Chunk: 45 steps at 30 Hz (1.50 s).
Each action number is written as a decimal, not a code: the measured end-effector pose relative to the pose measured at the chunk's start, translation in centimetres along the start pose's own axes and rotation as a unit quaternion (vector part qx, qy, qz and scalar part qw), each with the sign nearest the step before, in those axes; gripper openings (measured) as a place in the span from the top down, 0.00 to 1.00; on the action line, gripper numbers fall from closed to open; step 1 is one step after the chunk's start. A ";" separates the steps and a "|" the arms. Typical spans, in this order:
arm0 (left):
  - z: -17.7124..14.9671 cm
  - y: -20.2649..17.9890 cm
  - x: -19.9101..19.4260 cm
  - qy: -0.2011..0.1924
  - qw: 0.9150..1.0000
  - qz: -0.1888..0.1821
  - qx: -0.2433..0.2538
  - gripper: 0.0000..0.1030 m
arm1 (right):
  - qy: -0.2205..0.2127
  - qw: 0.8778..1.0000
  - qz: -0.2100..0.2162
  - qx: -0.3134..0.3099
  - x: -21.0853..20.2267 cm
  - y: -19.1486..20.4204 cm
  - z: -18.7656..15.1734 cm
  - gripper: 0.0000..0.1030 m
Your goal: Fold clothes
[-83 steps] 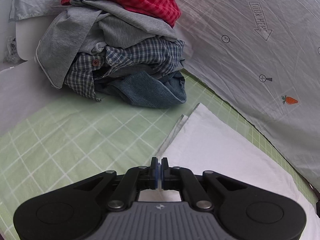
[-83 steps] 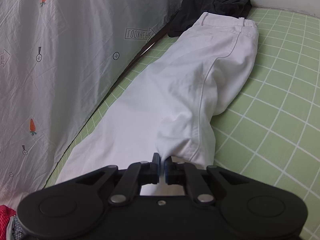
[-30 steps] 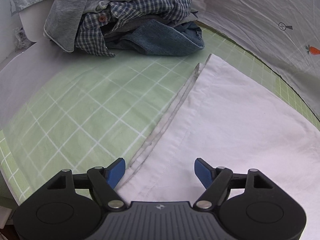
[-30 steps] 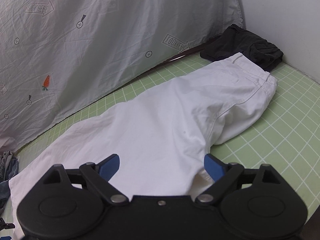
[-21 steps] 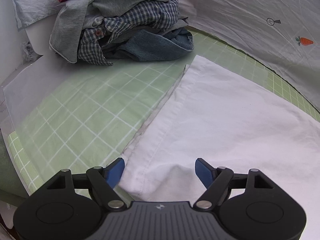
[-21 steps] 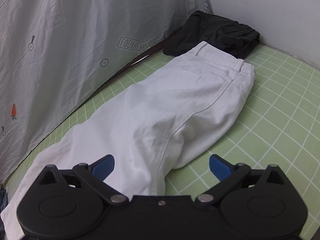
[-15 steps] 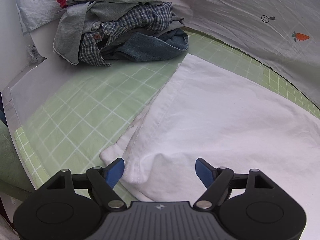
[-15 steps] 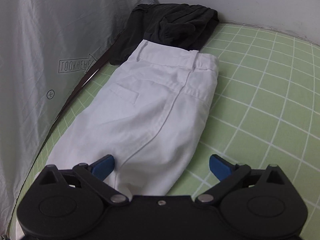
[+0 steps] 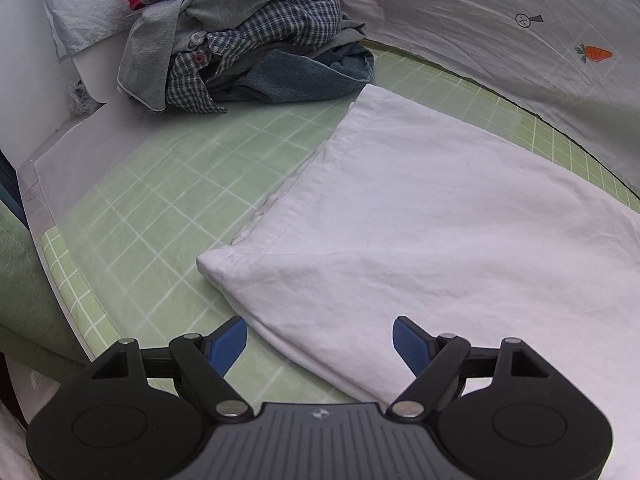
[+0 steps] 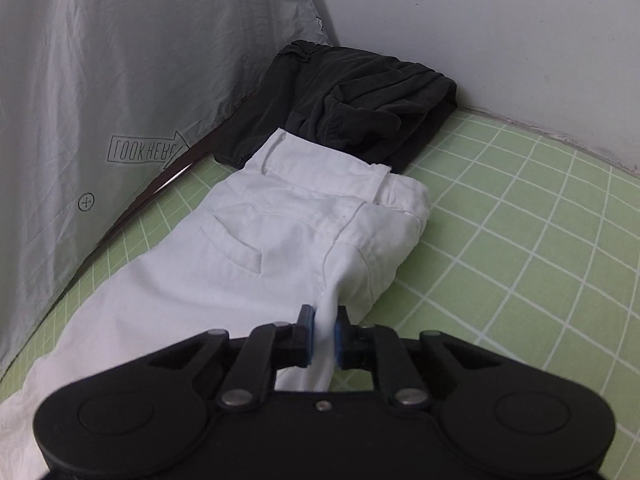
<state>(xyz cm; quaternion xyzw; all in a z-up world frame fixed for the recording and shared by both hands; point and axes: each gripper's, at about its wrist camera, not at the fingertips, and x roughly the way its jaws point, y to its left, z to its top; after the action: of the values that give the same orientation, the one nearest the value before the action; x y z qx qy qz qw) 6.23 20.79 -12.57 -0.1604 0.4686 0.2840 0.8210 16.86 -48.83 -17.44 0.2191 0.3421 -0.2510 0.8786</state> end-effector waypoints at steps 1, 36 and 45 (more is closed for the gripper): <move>-0.1 0.7 0.0 0.000 1.000 -0.003 -0.013 0.21 | -0.002 0.999 -0.021 -0.038 -0.2 1.1 -0.2 0.83; 3.3 9.1 6.2 -0.007 0.978 -0.136 -0.161 0.84 | 0.057 0.964 -0.013 -0.261 -9.0 16.0 -17.7 0.01; 5.1 2.2 0.6 -0.062 0.961 -0.258 -0.080 0.91 | 0.079 0.969 0.015 -0.234 -8.8 15.1 -16.5 0.01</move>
<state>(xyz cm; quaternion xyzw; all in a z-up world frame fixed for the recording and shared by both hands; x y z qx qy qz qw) 8.60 25.41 -10.50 -0.3227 0.3351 0.1087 0.8785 12.09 -25.37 -19.01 0.0319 0.4566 -0.1327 0.8792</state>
